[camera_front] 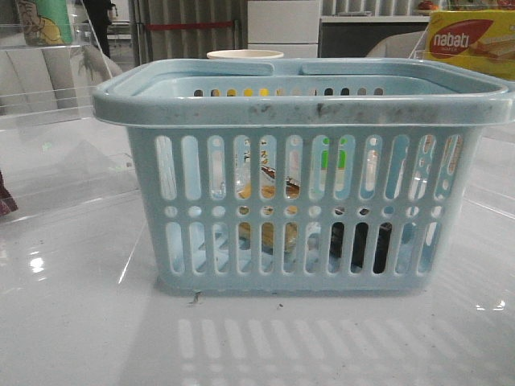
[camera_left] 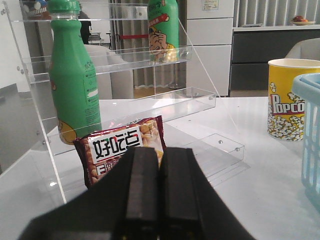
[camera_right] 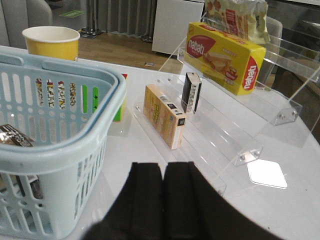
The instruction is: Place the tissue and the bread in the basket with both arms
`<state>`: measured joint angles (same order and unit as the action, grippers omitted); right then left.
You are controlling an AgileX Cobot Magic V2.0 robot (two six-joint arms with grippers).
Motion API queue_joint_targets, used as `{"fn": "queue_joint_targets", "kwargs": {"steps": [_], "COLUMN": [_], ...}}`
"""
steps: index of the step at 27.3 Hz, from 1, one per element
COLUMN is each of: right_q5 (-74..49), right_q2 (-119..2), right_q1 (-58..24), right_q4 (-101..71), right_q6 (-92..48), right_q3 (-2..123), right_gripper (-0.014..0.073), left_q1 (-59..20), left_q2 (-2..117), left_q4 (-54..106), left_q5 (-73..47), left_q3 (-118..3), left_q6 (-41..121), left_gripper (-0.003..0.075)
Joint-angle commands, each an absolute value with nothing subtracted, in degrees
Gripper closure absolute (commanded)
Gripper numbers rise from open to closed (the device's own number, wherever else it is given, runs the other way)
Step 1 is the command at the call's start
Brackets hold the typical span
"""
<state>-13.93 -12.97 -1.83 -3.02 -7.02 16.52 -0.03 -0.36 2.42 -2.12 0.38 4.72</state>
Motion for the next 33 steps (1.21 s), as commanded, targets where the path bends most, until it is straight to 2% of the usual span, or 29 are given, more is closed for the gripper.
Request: {"fn": "queue_joint_targets", "kwargs": {"steps": [1, 19, 33], "right_q5": [-5.96, 5.69, 4.6], "right_q2": [-9.68, 1.67, 1.67], "right_q1": [-0.4, 0.49, 0.49], "right_q4": [-3.2, -3.2, -3.2], "right_q6": [-7.47, -7.47, -7.47], "right_q3": [13.27, -1.81, -1.68], "right_gripper": [0.0538, 0.0538, 0.0538], "left_q1": [-0.37, -0.37, -0.37], "left_q2": [-1.32, -1.32, -1.32], "left_q4": [2.5, 2.5, 2.5], "left_q5": [3.29, 3.29, 3.29], "left_q3": [0.43, 0.43, 0.43], "left_q6": [4.11, 4.11, 4.11], "left_gripper": [0.0629, 0.0629, 0.0629]}}
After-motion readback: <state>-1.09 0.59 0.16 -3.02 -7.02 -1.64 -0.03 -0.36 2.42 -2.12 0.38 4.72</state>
